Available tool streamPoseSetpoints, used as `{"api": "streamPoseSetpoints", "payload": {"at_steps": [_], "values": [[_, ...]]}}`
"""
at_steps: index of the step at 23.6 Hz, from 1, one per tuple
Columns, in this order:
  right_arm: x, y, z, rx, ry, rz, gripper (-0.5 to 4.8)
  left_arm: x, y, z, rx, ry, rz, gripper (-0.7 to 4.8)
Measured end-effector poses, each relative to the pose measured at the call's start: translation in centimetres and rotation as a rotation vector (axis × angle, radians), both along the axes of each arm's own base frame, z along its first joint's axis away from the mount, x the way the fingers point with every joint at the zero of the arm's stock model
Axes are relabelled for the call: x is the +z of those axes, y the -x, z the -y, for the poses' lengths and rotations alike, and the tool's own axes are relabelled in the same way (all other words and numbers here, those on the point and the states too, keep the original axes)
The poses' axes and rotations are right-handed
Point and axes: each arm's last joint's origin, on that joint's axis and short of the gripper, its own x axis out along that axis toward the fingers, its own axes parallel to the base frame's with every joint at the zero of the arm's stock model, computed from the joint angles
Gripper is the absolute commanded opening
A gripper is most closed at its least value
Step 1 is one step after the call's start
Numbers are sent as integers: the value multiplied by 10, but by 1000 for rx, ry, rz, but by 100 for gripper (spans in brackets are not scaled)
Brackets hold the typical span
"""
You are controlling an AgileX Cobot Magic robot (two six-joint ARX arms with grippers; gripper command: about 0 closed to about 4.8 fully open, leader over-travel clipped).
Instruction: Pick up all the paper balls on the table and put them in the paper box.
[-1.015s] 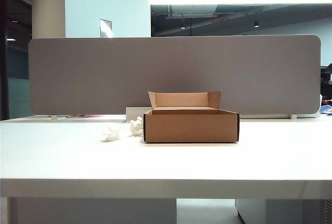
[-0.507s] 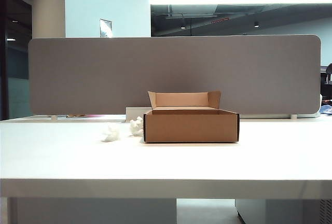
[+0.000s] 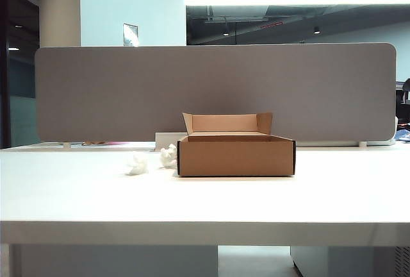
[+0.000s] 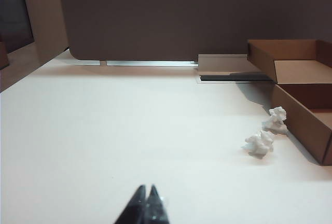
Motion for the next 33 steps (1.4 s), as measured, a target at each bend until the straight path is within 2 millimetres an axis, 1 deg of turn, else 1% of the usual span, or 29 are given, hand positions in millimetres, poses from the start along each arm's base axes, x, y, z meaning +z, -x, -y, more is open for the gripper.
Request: {"api": "streamPoseSetpoints", "payload": {"at_steps": [8, 11, 13, 14, 15, 17, 24, 30, 31, 33], "values": [[3, 0, 0, 8, -5, 26, -2, 3, 1, 1, -25, 21, 7, -6], [6, -1, 0, 8, -9, 59, -2, 13, 3, 2, -60, 19, 33, -6], [8, -1, 0, 8, -11, 76, -2, 27, 6, 2, -74, 26, 74, -6], [13, 0, 0, 7, -12, 82, -2, 37, 9, 2, -76, 39, 92, -6], [18, 1, 0, 5, -13, 98, -2, 42, 11, 2, -77, 40, 100, -6], [39, 5, 1, -15, -20, 168, -2, 52, 14, 2, -77, 42, 113, -6], [64, 12, 2, -43, -26, 233, -2, 64, 9, 2, -89, 41, 83, -6], [85, 12, 4, -89, -26, 239, -2, 78, -3, 3, -102, 41, 37, -6], [92, 10, 4, -101, -22, 227, -2, 80, -9, 3, -104, 41, 11, -6], [100, 4, 3, -106, -15, 201, -2, 85, -19, 4, -134, 41, -14, -6]]}}
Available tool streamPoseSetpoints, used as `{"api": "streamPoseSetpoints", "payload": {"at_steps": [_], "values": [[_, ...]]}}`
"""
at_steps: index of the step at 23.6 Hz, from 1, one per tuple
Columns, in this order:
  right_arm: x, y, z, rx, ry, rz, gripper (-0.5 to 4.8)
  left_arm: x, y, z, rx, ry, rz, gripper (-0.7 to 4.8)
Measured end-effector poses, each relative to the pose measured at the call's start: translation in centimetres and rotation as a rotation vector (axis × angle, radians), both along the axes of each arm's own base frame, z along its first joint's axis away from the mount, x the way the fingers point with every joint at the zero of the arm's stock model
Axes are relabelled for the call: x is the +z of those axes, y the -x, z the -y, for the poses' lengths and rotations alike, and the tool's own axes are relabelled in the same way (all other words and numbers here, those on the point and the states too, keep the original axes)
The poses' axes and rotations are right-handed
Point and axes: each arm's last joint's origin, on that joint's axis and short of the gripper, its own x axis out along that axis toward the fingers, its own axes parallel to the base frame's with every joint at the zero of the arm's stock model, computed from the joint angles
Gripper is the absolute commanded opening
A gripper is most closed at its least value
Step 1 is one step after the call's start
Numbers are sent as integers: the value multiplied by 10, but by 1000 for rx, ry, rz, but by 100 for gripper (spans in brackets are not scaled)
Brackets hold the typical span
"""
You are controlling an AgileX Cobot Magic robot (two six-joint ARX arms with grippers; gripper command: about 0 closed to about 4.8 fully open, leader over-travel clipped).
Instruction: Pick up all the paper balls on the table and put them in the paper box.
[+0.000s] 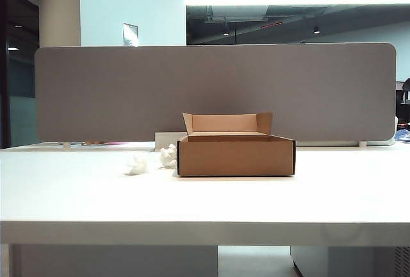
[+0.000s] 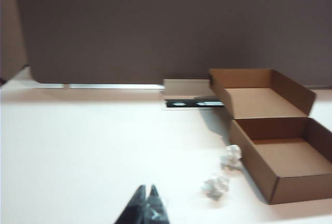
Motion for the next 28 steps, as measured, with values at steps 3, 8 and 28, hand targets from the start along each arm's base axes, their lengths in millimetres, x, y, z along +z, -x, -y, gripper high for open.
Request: {"api": "streamPoseSetpoints", "payload": {"at_steps": [3, 8, 28], "values": [[7, -7, -1, 1, 4, -36, -2, 5, -9, 1, -35, -1, -22, -6], [30, -37, -3, -1, 15, -106, -1, 17, -36, 2, -50, -4, -103, -6], [19, -104, 29, -188, 54, -200, -1, 8, -61, 2, -60, -2, -196, -6]]}}
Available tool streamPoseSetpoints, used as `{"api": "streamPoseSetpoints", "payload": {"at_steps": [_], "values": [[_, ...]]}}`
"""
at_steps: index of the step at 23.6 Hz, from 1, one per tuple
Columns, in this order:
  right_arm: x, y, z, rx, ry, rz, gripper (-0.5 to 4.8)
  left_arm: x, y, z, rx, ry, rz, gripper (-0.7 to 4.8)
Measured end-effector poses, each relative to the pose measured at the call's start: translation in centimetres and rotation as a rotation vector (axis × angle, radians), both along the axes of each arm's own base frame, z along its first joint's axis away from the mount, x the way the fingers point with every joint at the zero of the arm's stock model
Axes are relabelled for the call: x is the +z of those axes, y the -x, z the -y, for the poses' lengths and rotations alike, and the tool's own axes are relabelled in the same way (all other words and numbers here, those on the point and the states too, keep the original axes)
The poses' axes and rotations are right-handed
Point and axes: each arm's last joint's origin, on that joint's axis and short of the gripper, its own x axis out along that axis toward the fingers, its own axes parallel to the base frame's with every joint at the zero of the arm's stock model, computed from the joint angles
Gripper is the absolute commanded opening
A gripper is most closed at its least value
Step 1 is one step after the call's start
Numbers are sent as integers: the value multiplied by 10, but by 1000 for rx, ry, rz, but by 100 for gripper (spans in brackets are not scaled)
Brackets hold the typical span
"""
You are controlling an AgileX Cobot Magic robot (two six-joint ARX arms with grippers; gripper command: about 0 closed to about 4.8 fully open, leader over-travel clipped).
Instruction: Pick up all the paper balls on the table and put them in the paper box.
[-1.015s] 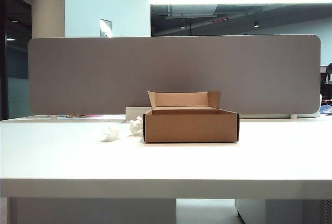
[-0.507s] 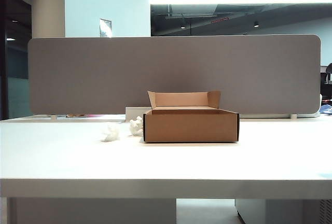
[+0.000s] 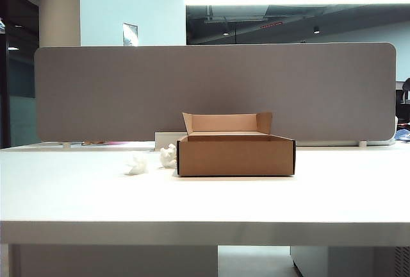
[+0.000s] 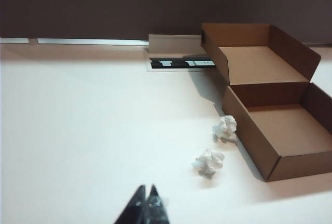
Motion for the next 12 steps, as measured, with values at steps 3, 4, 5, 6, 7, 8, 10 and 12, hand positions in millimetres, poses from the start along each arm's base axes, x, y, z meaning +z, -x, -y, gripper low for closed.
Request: {"api": "streamPoseSetpoints", "payload": {"at_steps": [3, 4, 5, 6, 7, 8, 10, 12], "values": [[-4, -12, 14, -22, -11, -31, -1, -5, -7, 0, -7, 1, -19, -6], [-3, -19, 19, -24, -15, -39, -1, -7, -10, 0, -9, 1, -27, -6], [-2, -24, 21, -28, -17, -44, -1, -8, -11, 0, -9, 1, -36, -6], [-2, -29, 25, -36, -19, -49, -1, -10, -13, 0, -9, 1, -46, -6], [-1, -34, 28, -44, -21, -57, -1, -12, -14, 0, -11, 1, -56, -6], [-2, -38, 30, -50, -23, -66, -1, -13, -16, 1, -10, 1, -67, -6], [-2, -51, 35, -59, -28, -92, -1, -16, -18, 1, -10, 1, -84, -6], [-3, -65, 40, -66, -35, -121, -1, -19, -20, 1, -11, 1, -97, -6]]}}
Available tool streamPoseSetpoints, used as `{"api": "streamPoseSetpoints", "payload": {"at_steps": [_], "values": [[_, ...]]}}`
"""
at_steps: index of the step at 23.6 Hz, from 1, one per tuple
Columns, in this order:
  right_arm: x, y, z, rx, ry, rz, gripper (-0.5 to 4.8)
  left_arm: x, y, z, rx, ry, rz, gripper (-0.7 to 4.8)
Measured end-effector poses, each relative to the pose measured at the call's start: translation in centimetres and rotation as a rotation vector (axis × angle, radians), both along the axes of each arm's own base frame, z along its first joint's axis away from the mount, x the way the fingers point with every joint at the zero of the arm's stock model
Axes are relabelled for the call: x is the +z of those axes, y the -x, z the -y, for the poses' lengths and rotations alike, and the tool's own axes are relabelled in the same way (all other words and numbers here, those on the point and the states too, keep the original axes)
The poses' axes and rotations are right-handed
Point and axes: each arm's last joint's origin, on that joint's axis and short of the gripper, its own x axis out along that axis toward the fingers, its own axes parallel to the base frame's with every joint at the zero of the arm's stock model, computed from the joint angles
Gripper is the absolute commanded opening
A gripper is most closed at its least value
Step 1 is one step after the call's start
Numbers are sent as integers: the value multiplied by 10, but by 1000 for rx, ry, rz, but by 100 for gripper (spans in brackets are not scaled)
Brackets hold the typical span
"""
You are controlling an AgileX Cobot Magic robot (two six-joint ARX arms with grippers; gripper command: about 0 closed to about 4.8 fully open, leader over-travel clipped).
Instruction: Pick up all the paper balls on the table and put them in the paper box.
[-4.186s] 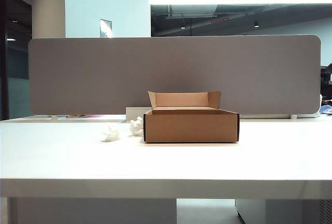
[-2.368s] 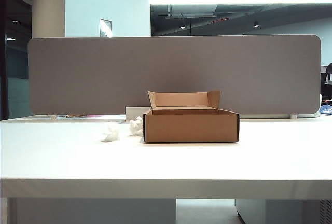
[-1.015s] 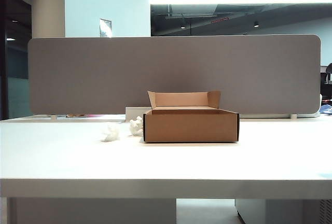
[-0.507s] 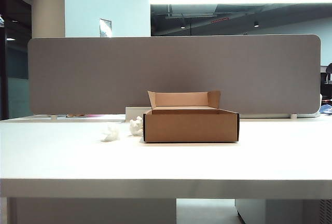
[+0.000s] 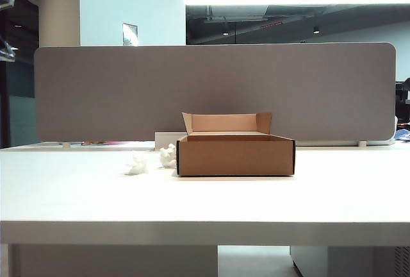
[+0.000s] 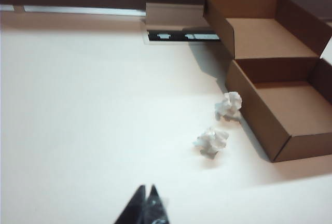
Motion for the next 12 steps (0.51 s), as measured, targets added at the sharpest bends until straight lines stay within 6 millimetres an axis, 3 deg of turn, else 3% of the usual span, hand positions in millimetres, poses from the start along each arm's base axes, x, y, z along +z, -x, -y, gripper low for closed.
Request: {"api": "streamPoseSetpoints", "payload": {"at_steps": [8, 12], "values": [[-7, -54, 13, -1, -27, -112, 4, -5, -3, 0, -6, -23, -20, -6], [-17, -77, 19, 1, -47, -189, 81, -5, -4, 0, -11, -42, -15, -6]]}}
